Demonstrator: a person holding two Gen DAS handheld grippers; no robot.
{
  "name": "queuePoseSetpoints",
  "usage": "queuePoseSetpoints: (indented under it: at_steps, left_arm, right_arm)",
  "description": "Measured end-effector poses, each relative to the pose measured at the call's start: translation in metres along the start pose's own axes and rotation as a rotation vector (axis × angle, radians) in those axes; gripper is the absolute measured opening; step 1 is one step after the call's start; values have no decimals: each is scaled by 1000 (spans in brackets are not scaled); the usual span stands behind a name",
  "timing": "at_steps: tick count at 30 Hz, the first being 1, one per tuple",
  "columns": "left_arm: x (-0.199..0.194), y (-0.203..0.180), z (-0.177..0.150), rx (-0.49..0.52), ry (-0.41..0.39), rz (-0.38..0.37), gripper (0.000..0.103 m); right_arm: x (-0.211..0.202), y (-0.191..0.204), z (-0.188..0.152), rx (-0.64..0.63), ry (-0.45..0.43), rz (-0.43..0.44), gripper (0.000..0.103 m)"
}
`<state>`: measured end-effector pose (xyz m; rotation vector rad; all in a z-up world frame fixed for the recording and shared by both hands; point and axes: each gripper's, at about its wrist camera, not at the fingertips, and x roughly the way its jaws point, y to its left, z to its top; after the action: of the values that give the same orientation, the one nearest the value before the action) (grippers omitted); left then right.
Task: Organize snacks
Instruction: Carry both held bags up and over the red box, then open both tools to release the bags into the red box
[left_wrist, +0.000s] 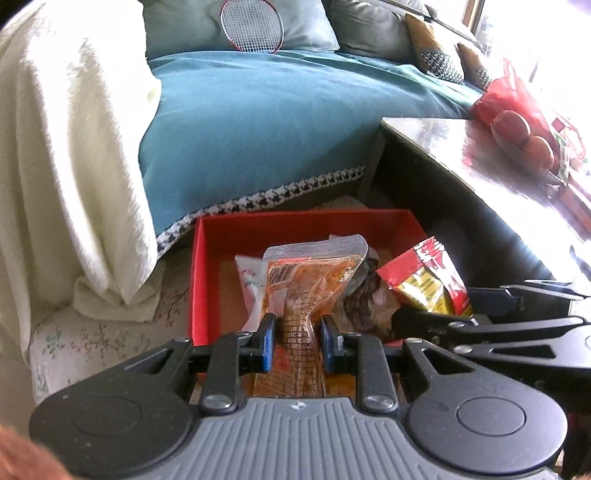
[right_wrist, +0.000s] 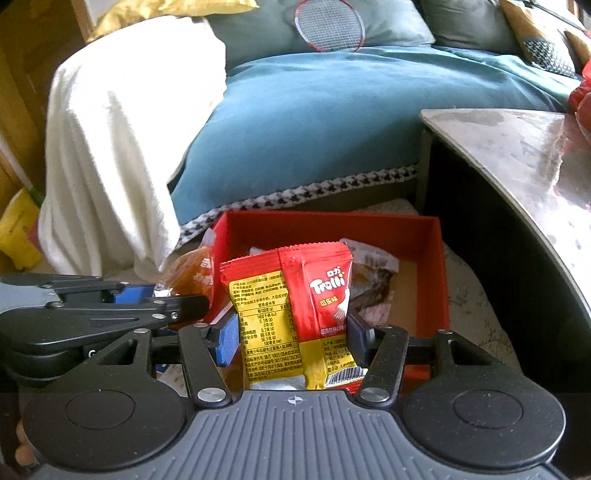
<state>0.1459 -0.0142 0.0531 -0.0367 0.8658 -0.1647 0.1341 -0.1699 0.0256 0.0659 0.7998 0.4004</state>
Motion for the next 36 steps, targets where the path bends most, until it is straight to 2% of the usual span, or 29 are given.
queuePoseSetpoints:
  at_steps: [8,17,27,36]
  left_arm:
    - [26,-3,24,-11,6,25,19]
    - [64,-6,36,-14,41,69,19]
    - [103,-2,28,-27,121,97,19]
    - [105,-2,25,-14,120,112,20]
  right_arm:
    - [27,-10,17,23,21,-32,64]
    - [63,-21,24,39,81,-73,64]
    - [99,-22,22,33,168,-105,64]
    - [110,-23,17,28,211,-119,65]
